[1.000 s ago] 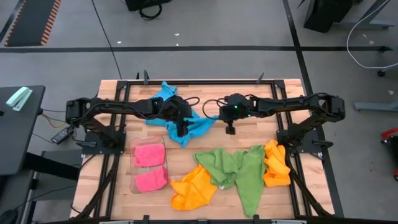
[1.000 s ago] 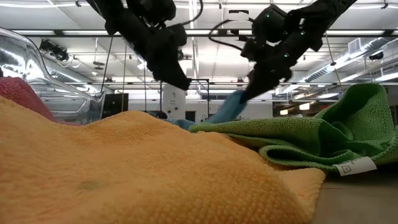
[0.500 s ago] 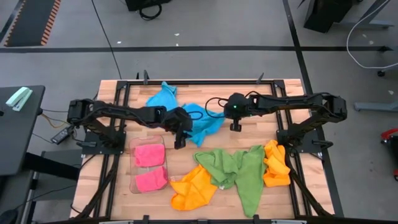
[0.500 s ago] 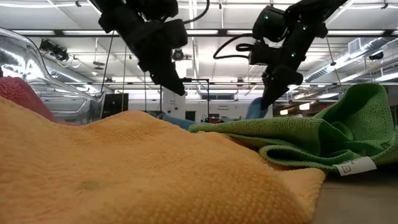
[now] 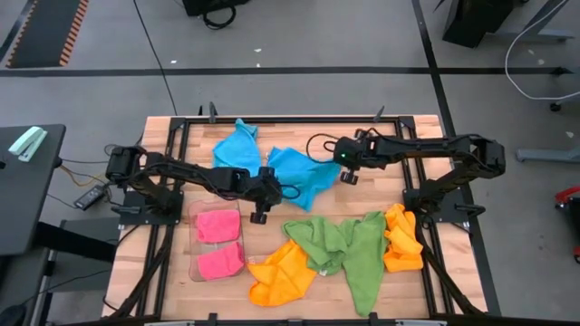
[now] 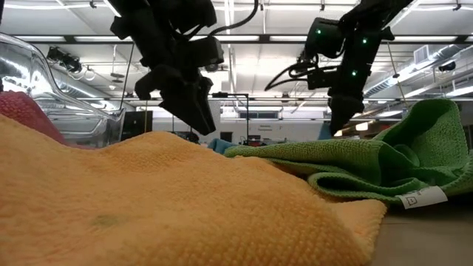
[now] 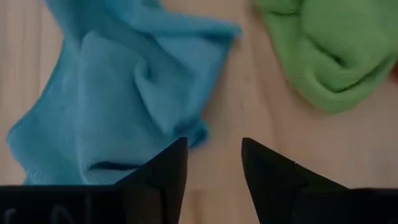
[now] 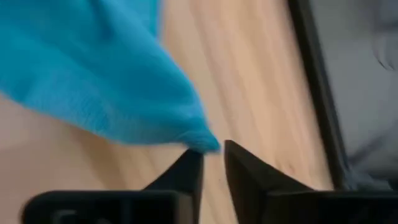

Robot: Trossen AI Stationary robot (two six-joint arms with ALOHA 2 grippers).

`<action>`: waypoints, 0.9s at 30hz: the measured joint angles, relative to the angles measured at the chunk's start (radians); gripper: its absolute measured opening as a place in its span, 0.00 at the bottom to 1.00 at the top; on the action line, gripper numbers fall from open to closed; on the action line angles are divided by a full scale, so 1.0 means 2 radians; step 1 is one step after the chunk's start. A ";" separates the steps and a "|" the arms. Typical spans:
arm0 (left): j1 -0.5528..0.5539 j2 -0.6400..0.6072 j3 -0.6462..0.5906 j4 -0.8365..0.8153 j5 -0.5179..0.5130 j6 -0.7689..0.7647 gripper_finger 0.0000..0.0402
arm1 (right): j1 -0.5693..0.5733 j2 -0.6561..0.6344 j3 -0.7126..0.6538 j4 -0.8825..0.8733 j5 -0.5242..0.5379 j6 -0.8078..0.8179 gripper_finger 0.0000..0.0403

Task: Fold microfiber towels
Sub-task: Fold the bottom blue microfiber cloth

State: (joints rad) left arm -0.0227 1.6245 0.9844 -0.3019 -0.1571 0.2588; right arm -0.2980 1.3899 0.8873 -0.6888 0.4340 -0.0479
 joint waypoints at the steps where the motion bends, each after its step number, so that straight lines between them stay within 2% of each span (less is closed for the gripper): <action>1: 0.000 0.000 0.000 0.001 0.000 0.005 0.39 | -0.003 0.000 0.000 -0.006 0.009 0.007 0.24; 8: 0.017 0.000 0.000 0.009 -0.009 -0.020 0.35 | -0.008 0.000 0.000 -0.015 0.015 0.027 0.48; 12: 0.018 0.010 0.000 0.006 -0.006 -0.033 0.34 | 0.001 0.000 0.000 -0.015 0.015 0.029 0.57; 18: 0.000 0.043 0.000 0.040 0.003 -0.019 0.36 | 0.014 -0.002 0.028 -0.042 0.033 0.045 0.60; 23: -0.001 0.069 0.000 0.068 0.001 -0.042 0.37 | 0.028 -0.010 0.050 -0.050 0.037 0.049 0.59; 27: -0.001 0.081 0.000 0.081 -0.028 -0.047 0.35 | 0.040 -0.028 0.053 -0.041 0.043 0.043 0.59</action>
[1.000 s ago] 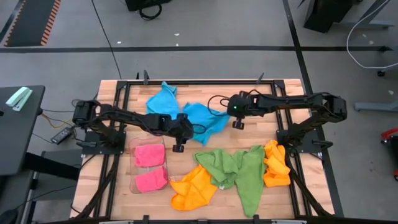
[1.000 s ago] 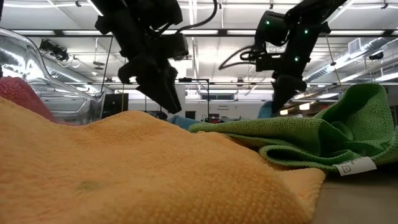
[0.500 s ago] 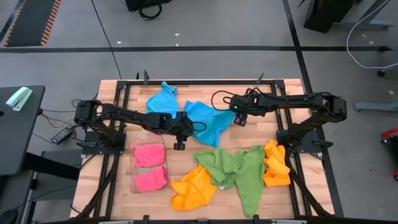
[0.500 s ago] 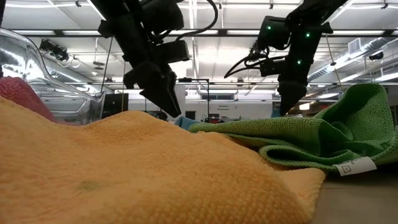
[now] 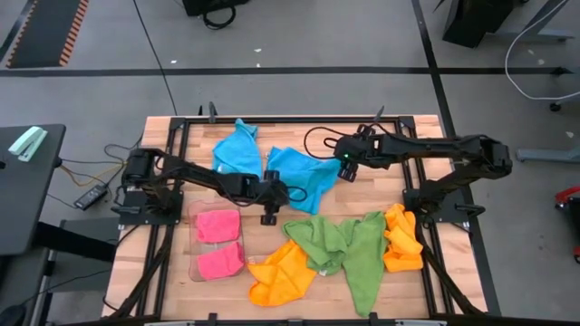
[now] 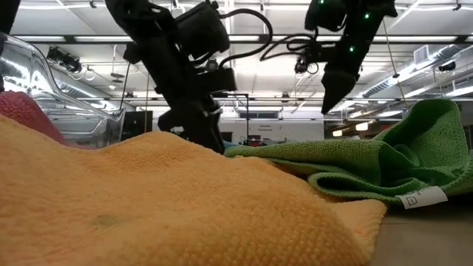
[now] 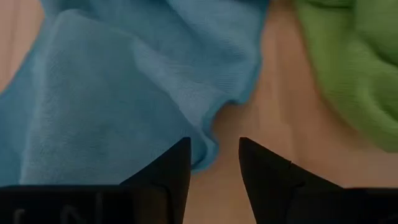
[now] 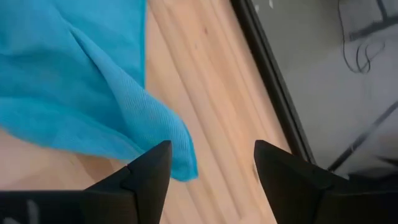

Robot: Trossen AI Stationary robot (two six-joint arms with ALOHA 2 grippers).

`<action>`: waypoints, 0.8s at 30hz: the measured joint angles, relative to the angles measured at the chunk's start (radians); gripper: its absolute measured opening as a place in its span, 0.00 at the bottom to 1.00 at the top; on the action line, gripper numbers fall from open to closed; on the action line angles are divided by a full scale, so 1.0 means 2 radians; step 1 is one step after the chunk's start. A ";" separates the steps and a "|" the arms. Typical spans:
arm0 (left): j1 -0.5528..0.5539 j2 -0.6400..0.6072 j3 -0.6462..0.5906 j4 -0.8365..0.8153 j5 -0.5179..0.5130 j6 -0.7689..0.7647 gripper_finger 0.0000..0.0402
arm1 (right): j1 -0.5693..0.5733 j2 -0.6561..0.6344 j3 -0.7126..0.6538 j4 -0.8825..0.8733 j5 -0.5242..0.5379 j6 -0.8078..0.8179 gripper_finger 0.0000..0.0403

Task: Fold microfiber towels
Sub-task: Fold the bottom blue microfiber cloth

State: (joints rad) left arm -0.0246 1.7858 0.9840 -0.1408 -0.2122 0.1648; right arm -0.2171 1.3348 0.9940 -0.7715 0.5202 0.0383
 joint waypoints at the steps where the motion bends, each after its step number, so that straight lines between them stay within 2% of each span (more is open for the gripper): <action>1: 0.000 0.001 0.000 0.002 -0.008 0.001 0.34 | 0.004 -0.003 0.000 0.006 -0.001 -0.003 0.59; 4: 0.000 0.001 0.000 0.013 -0.012 0.004 0.27 | 0.015 -0.008 0.000 0.036 -0.031 -0.018 0.59; 7: 0.000 0.001 0.007 0.001 -0.006 0.014 0.10 | 0.024 -0.008 -0.005 0.076 -0.091 -0.038 0.59; 9: 0.000 0.001 0.022 -0.010 0.009 0.014 0.03 | 0.028 -0.007 -0.019 0.119 -0.130 -0.049 0.59; 13: -0.003 0.001 0.063 -0.027 0.063 0.014 0.02 | 0.030 -0.007 -0.049 0.173 -0.190 -0.064 0.59; 18: -0.011 0.001 0.112 -0.046 0.148 0.001 0.03 | 0.028 -0.007 -0.082 0.184 -0.204 -0.050 0.59; 24: -0.016 0.001 0.152 -0.089 0.160 0.000 0.02 | 0.028 -0.007 -0.105 0.184 -0.217 -0.043 0.59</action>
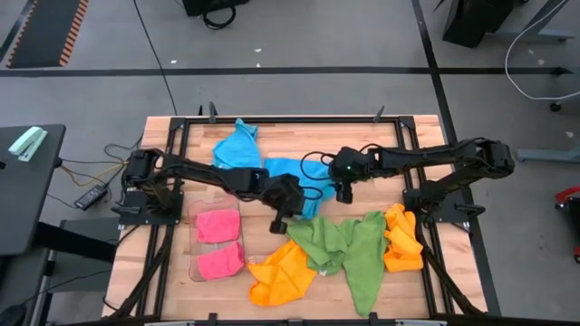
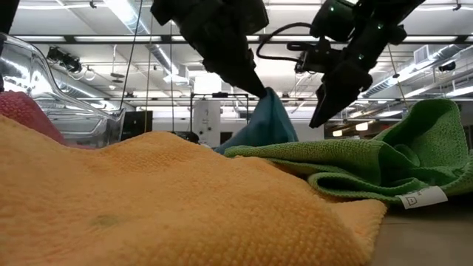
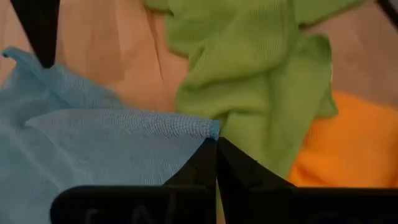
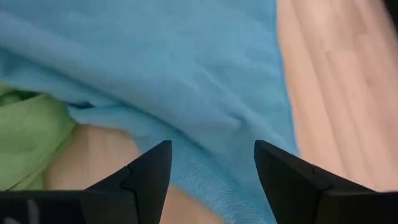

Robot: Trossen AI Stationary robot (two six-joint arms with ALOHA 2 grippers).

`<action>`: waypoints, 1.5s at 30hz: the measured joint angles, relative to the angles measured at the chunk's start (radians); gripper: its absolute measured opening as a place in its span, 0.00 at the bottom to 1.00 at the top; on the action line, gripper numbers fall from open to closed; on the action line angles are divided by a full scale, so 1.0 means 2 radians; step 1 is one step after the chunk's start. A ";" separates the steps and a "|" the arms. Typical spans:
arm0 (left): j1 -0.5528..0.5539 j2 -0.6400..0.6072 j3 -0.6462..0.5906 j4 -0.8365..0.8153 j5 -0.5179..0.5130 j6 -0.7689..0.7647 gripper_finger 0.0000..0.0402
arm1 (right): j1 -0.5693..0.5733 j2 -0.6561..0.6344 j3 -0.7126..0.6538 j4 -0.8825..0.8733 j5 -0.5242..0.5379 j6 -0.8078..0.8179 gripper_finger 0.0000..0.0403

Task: Fold microfiber towels
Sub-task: Fold the bottom blue microfiber cloth

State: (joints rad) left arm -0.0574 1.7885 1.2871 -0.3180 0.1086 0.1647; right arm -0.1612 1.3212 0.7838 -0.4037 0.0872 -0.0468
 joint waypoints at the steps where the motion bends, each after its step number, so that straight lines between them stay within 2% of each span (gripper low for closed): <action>1: 0.000 0.000 0.005 -0.007 0.000 0.001 0.02 | 0.000 0.000 -0.002 0.000 -0.007 0.001 0.59; 5: 0.000 0.000 0.008 0.001 0.000 0.019 0.03 | 0.000 0.000 -0.024 0.035 -0.012 0.001 0.59; 10: 0.001 0.006 0.007 -0.048 -0.015 0.053 0.20 | -0.001 0.000 -0.071 0.112 -0.009 0.015 0.59; 14: 0.022 0.000 0.007 -0.093 -0.034 0.071 0.34 | -0.011 0.000 -0.103 0.170 0.007 0.019 0.59; 19: 0.070 0.012 0.008 -0.119 -0.057 0.074 0.41 | -0.032 0.000 -0.134 0.219 0.010 0.013 0.59; 23: 0.112 0.049 0.007 -0.121 -0.063 0.043 0.40 | -0.044 0.000 -0.145 0.223 0.009 0.011 0.59; 29: 0.148 0.108 0.006 -0.110 -0.072 0.031 0.33 | -0.043 0.000 -0.146 0.234 -0.004 0.010 0.59; 32: 0.161 0.118 0.008 -0.081 -0.122 0.015 0.29 | -0.043 0.000 -0.146 0.248 -0.007 0.003 0.59; 36: 0.167 0.121 0.011 -0.060 -0.251 0.017 0.23 | -0.043 0.000 -0.146 0.261 -0.009 -0.004 0.59; 38: 0.166 0.116 0.022 -0.053 -0.284 0.035 0.20 | -0.043 0.000 -0.146 0.263 -0.009 -0.005 0.59; 45: 0.132 0.064 0.035 -0.080 -0.261 0.093 0.10 | -0.043 0.000 -0.146 0.263 -0.009 -0.014 0.59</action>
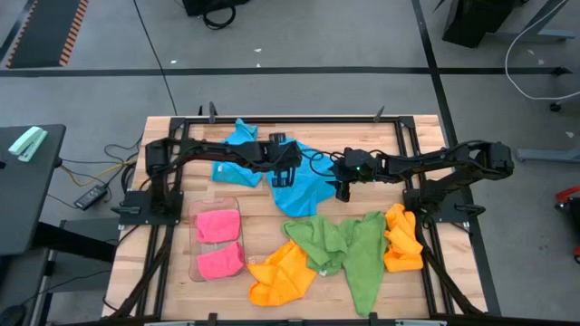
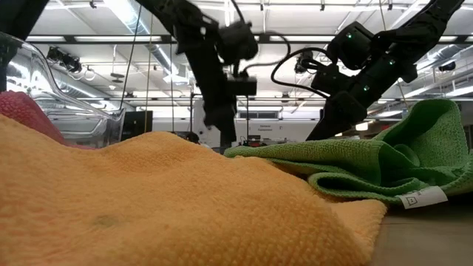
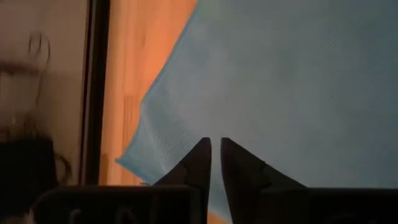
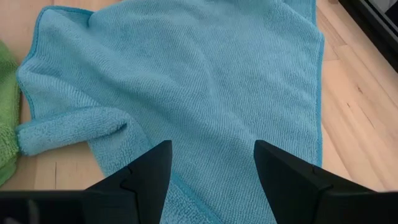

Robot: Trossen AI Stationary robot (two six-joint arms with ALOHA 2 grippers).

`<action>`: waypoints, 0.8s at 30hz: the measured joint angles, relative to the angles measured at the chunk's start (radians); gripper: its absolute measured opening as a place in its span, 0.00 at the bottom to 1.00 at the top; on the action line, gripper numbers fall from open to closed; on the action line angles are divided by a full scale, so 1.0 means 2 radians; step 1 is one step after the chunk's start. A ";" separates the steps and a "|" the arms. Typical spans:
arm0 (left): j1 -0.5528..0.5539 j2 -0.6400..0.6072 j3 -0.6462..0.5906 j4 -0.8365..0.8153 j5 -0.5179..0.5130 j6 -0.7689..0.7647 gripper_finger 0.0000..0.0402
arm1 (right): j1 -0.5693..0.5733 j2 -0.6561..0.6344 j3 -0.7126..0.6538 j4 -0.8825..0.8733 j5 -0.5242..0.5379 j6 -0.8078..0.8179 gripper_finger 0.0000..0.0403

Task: Fold microfiber towels
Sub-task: Fold the bottom blue microfiber cloth

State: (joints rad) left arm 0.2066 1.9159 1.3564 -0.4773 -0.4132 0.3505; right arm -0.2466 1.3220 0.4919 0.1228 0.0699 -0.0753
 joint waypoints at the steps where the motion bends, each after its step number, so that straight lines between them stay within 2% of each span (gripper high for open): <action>1: -0.004 -0.010 0.000 -0.025 0.015 0.001 0.09 | 0.000 0.000 0.000 0.000 0.000 0.000 0.59; 5: -0.019 -0.026 0.000 -0.132 0.080 0.001 0.07 | 0.000 0.000 0.000 0.000 0.000 0.000 0.59; 8: -0.027 -0.025 -0.007 -0.164 0.087 0.028 0.08 | 0.000 0.000 0.000 0.001 0.000 0.001 0.59; 12: -0.048 -0.019 -0.040 -0.139 0.076 0.096 0.19 | 0.000 0.000 0.000 0.003 0.000 0.007 0.59; 19: -0.066 -0.016 -0.090 -0.008 -0.001 0.135 0.42 | 0.000 0.000 0.000 0.004 0.000 0.006 0.59; 24: -0.066 -0.017 -0.103 -0.013 -0.001 0.146 0.46 | 0.000 0.000 0.000 0.004 0.000 0.006 0.59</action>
State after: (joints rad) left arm 0.0746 1.8828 1.1498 -0.5036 -0.4153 0.6418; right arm -0.2466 1.3216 0.4923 0.1304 0.0700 -0.0635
